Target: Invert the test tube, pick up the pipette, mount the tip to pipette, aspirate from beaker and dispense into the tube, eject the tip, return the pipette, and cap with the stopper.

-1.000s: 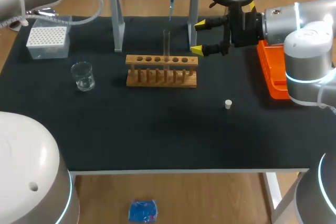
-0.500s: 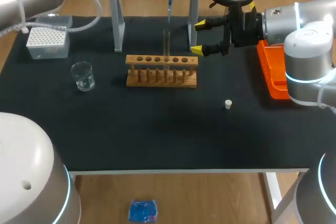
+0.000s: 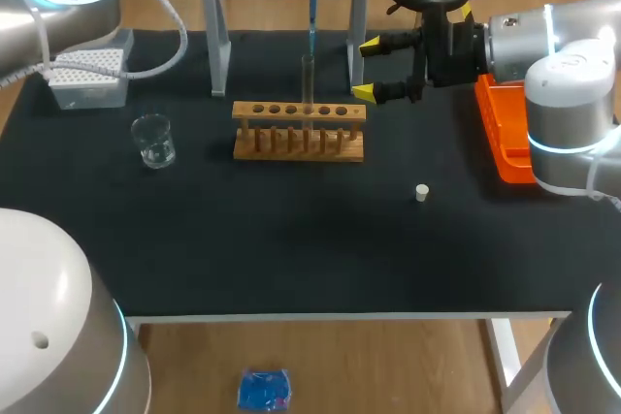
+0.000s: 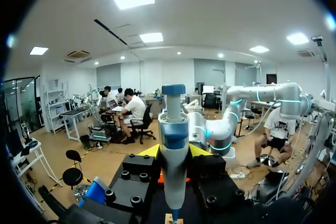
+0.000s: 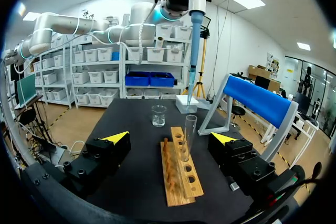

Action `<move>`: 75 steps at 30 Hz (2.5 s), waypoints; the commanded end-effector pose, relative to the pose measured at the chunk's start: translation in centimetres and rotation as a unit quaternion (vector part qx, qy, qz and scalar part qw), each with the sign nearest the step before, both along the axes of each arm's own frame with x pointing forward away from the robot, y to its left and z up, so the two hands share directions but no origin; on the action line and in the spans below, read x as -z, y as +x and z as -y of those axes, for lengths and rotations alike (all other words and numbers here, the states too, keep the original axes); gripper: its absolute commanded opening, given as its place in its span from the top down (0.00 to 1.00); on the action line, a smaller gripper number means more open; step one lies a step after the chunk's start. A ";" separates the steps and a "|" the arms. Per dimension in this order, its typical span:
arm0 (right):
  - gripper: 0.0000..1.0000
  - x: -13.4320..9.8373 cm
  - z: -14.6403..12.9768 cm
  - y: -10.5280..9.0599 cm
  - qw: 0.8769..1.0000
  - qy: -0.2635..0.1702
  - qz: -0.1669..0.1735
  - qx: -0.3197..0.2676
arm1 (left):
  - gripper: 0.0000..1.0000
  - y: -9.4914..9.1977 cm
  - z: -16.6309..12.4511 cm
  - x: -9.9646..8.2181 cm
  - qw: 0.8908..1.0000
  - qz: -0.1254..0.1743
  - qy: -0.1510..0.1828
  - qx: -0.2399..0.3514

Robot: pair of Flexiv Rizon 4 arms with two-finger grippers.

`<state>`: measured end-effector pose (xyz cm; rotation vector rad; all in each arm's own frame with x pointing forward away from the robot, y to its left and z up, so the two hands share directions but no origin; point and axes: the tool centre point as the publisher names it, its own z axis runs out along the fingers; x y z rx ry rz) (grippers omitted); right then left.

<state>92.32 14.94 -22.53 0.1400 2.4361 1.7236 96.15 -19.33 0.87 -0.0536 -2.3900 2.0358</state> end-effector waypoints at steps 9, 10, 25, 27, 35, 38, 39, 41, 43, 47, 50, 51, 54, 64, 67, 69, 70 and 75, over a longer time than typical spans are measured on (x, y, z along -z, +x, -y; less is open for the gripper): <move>0.00 0.0 0.0 -0.1 1.000 0.000 0.001 0.001 | 1.00 0.5 0.2 1.4 1.000 -0.007 -0.004 -0.003; 0.00 0.0 0.0 -0.1 1.000 0.000 0.001 0.001 | 1.00 0.5 0.2 1.4 1.000 -0.007 -0.004 -0.003; 0.00 0.0 0.0 -0.1 1.000 0.000 0.001 0.001 | 1.00 0.8 -0.4 2.2 1.000 -0.009 -0.006 -0.011; 0.00 0.0 0.0 -0.1 1.000 0.000 0.001 0.001 | 1.00 0.8 -0.5 2.4 1.000 -0.011 -0.005 -0.012; 0.00 0.0 0.0 -0.1 1.000 0.000 0.001 0.001 | 1.00 1.0 -0.8 2.7 1.000 -0.015 0.003 -0.019; 0.00 0.0 0.0 -0.1 1.000 0.000 0.001 0.001 | 1.00 1.0 -0.9 2.8 1.000 -0.017 0.007 -0.023; 0.00 0.0 0.0 -0.1 1.000 0.000 0.001 0.001 | 1.00 1.1 -1.0 2.8 1.000 -0.016 0.008 -0.025; 0.00 0.0 0.0 -0.1 1.000 0.000 0.001 0.001 | 1.00 1.1 -1.1 2.8 0.999 -0.016 0.009 -0.027; 0.00 0.0 0.0 -0.1 1.000 0.000 0.001 0.001 | 1.00 1.1 -1.2 2.8 0.999 -0.016 0.011 -0.031; 0.00 0.0 0.0 -0.1 1.000 0.000 0.001 0.001 | 1.00 1.0 -1.5 2.3 0.999 -0.012 0.005 -0.035; 0.00 0.0 0.0 -0.1 1.000 0.000 0.001 0.001 | 1.00 0.8 -1.6 1.8 0.999 -0.008 0.003 -0.039; 0.00 0.0 0.0 -0.1 1.000 0.000 0.001 0.001 | 1.00 0.7 -1.6 1.6 0.999 -0.006 0.002 -0.040; 0.00 0.0 0.0 -0.1 1.000 0.000 0.001 0.001 | 1.00 0.6 -1.4 1.1 0.999 0.001 -0.003 -0.039; 0.00 0.0 0.0 -0.1 1.000 0.000 0.001 0.001 | 1.00 0.6 -0.4 0.6 1.000 0.009 -0.011 -0.028; 0.00 0.0 0.0 -0.1 1.000 0.000 0.001 0.001 | 1.00 0.7 -0.3 0.8 1.000 0.005 -0.010 -0.024; 0.00 0.0 0.0 -0.1 1.000 0.000 0.001 0.001 | 1.00 0.8 -0.2 1.0 1.000 0.004 -0.010 -0.023; 0.00 0.0 0.0 -0.1 1.000 0.000 0.001 0.001 | 1.00 0.9 -0.2 1.1 1.000 0.003 -0.010 -0.023; 0.00 0.0 0.0 -0.1 1.000 0.000 0.001 0.001 | 1.00 1.1 -0.3 1.6 1.000 -0.003 -0.009 -0.022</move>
